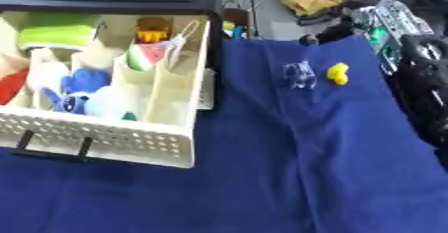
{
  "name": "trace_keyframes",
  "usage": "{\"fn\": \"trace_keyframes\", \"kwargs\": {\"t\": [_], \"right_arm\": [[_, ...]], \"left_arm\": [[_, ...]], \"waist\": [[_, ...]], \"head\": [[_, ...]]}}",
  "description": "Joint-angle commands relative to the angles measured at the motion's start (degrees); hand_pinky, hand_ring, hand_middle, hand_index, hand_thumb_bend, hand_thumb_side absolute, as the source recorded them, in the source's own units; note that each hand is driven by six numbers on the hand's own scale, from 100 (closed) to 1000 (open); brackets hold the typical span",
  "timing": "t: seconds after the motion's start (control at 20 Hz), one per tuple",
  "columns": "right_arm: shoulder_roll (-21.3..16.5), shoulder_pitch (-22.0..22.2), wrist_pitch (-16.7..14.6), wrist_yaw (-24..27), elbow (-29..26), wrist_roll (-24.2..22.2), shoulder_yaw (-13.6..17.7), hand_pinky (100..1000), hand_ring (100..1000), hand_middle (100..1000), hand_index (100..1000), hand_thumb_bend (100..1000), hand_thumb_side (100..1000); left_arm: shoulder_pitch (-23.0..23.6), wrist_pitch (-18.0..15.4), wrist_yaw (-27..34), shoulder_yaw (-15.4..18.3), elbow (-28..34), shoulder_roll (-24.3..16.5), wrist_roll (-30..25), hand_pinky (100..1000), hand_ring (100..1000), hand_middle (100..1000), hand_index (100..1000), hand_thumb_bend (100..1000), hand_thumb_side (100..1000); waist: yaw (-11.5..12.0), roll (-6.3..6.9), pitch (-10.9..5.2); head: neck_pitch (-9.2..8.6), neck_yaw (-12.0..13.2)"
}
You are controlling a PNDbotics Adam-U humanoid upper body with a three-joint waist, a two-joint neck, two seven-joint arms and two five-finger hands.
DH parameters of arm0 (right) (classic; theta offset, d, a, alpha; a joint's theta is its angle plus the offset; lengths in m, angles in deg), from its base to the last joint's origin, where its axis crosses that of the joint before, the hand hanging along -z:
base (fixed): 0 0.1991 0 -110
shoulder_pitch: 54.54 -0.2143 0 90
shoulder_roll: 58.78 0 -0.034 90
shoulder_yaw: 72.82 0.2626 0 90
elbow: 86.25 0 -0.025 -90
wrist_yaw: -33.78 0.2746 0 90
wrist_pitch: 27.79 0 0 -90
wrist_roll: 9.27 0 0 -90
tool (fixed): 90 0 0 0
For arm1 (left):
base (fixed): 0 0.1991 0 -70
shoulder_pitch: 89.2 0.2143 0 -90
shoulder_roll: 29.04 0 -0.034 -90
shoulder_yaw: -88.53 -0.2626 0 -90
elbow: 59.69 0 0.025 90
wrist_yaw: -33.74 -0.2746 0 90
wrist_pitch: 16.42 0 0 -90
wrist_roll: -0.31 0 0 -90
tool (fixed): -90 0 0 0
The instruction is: Pick up objects from table and place into drawer.
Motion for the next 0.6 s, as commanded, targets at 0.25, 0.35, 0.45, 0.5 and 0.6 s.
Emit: {"fn": "trace_keyframes", "kwargs": {"t": [0.25,0.35,0.45,0.5,0.6], "right_arm": [[-1.43,-0.61,2.77,3.90,-1.92,-4.86,-0.04,918,958,828,990,790,576],[-1.49,-0.55,3.24,4.20,-2.42,-5.48,-0.24,918,958,828,990,790,576],[-1.42,0.07,3.47,4.40,-3.05,-5.92,-1.00,909,953,812,967,750,571],[-1.37,0.49,3.76,4.59,-3.51,-6.09,-1.52,908,952,811,967,749,568],[-1.18,1.18,4.58,4.95,-4.14,-6.29,-2.20,904,947,798,962,743,575]], "left_arm": [[-0.59,0.02,0.12,0.06,0.73,-0.33,-0.04,290,378,536,717,242,1000],[-0.59,0.01,0.13,0.06,0.73,-0.33,-0.06,290,378,536,717,242,1000],[-0.66,0.01,0.14,0.07,0.73,-0.29,-0.06,290,378,536,717,242,1000],[-0.70,0.02,0.14,0.06,0.73,-0.26,-0.06,290,378,536,717,242,1000],[-0.76,0.04,0.14,0.04,0.73,-0.22,-0.09,290,378,536,717,241,1000]], "waist": [[-0.12,0.29,-1.03],[-0.12,0.29,-1.03],[-0.16,0.21,-0.94],[-0.15,0.18,-0.90],[-0.07,0.11,-0.84]], "head": [[-0.69,0.24],[-0.69,0.24],[-0.85,0.38],[-0.91,0.43],[-0.97,0.49]]}}
